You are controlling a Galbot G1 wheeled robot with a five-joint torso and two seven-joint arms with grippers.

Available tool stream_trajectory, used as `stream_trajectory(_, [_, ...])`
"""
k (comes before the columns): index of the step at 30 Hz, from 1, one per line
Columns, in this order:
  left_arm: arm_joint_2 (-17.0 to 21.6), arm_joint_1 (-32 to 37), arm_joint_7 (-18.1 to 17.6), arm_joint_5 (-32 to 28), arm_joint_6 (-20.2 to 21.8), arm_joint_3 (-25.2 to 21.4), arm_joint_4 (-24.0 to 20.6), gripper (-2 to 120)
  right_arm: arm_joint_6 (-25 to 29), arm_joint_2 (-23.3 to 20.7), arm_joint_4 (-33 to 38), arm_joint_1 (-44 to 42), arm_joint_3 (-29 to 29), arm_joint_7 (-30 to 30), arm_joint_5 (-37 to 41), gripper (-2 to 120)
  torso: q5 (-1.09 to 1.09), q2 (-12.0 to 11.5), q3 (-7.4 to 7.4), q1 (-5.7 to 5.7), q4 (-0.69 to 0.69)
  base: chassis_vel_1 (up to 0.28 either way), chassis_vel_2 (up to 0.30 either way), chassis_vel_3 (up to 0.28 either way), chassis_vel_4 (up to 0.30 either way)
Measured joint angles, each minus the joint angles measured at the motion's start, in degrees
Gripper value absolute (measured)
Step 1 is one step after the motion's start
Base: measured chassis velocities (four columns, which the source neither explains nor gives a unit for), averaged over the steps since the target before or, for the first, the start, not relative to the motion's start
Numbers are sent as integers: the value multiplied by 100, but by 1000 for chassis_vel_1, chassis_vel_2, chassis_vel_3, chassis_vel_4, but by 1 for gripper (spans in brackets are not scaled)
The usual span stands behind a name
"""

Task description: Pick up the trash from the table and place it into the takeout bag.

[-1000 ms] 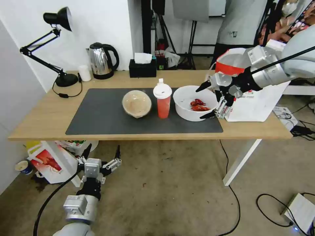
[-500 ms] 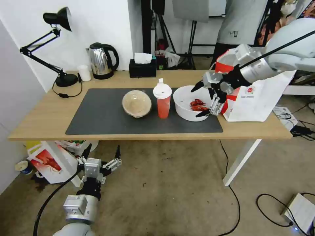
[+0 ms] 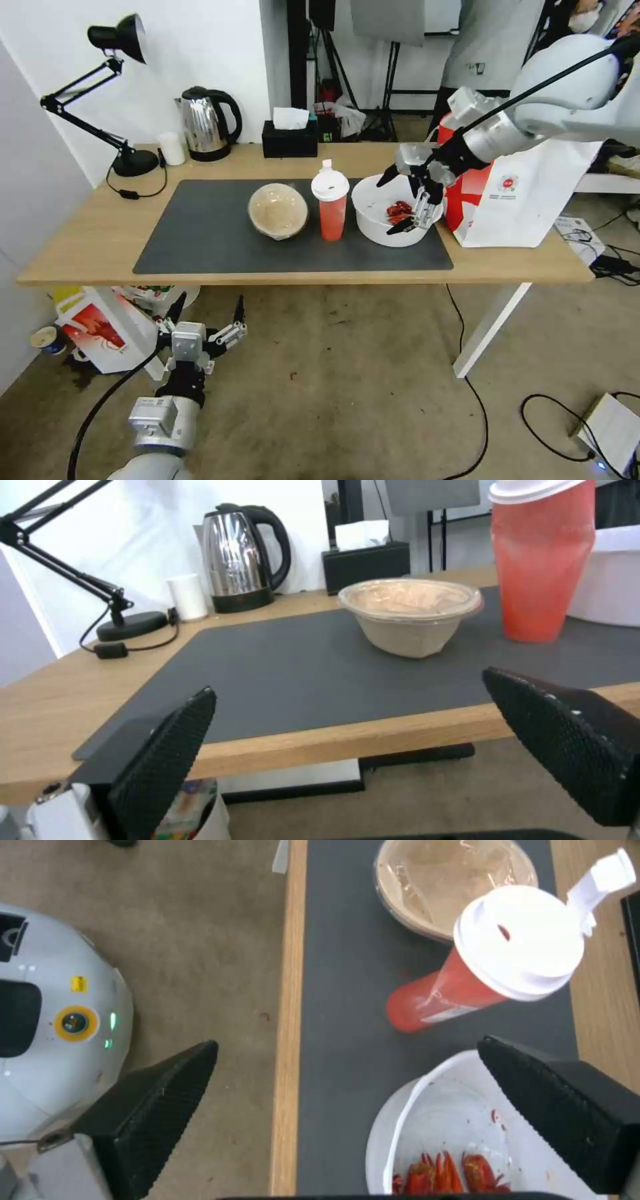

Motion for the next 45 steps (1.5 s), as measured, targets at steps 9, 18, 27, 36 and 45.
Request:
stream_trajectory(9, [0, 0, 0, 0, 0, 0, 0, 100, -32, 77, -82, -159, -23, -49, -39, 100, 0, 0, 0, 0, 0, 0, 0, 0, 0])
stream_trajectory(18, [0, 0, 0, 0, 0, 0, 0, 100, -70, 116, -224, -262, -51, -160, -71, 100, 0, 0, 0, 0, 0, 0, 0, 0, 0])
stream_trajectory(27, [0, 0, 0, 0, 0, 0, 0, 100, -139, 131, -364, -424, -67, -272, -122, 100, 0, 0, 0, 0, 0, 0, 0, 0, 0])
stream_trajectory(36, [0, 0, 0, 0, 0, 0, 0, 100, -175, 126, -446, -661, -34, -325, -198, 100, -1, 0, 0, 0, 0, 0, 0, 0, 0])
stream_trajectory(45, [0, 0, 0, 0, 0, 0, 0, 100, -180, 17, -560, -916, 130, -309, -231, 100, -1, 0, 0, 0, 0, 0, 0, 0, 0])
